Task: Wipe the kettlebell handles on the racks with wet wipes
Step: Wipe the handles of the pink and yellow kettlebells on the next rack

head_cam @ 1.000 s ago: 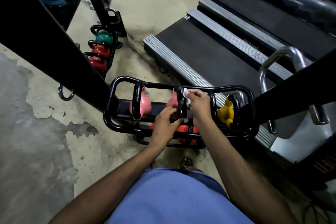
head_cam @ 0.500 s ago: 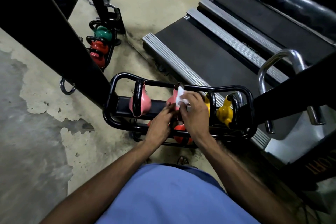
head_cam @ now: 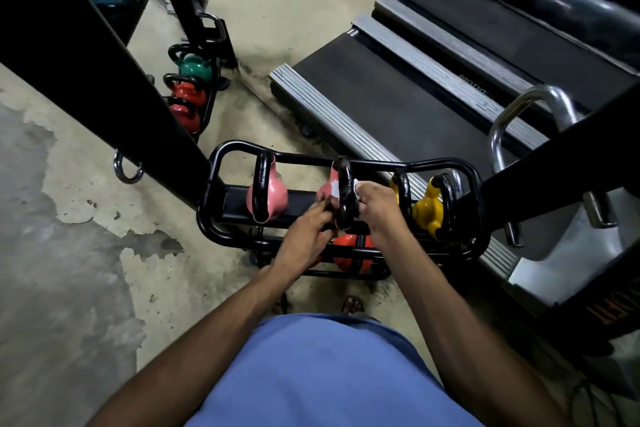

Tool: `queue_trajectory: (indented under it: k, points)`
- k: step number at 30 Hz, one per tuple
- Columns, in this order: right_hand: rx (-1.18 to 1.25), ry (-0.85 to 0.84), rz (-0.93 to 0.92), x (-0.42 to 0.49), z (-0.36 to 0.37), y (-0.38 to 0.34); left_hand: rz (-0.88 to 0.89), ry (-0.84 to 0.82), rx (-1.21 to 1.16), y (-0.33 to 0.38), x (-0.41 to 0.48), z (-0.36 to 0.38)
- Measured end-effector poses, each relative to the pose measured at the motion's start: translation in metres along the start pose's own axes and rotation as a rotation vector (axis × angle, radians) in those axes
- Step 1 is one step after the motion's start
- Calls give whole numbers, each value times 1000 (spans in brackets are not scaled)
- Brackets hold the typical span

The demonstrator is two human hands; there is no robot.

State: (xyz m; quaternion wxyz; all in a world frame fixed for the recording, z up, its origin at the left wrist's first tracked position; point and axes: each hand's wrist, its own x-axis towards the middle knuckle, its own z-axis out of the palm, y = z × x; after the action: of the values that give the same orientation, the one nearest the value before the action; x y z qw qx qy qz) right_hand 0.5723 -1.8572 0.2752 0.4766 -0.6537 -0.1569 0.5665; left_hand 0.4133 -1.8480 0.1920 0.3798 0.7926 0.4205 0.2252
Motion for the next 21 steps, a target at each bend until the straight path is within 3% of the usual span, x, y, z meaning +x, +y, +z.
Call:
queue_trajectory:
  k: [2,7,9,11,13,15,17,21]
  points:
    - [-121,68,-200,-11,-8,13,-10,23,-16,-2,0,-3]
    - [-1069,142,-1044,-24,-3,21,-15,62,5,-5,0,-9]
    - [-1419,69,-1214,-16,4,18,-57,63,-97,1,0,-5]
    - [-1547,14,-1259,-11,6,13,-103,58,-197,3,0,-3]
    - [-1505,29,-1279,-12,1,12,-141,104,-145,3,2,-4]
    - [-1356,108,-1227,-14,-7,20,-55,99,-160,2,2,-5]
    - [-1103,186,-1055,-22,-10,29,-4,28,-96,-5,1,-5]
    - [-617,279,-769,-24,-1,31,-78,0,-190,-8,3,-8]
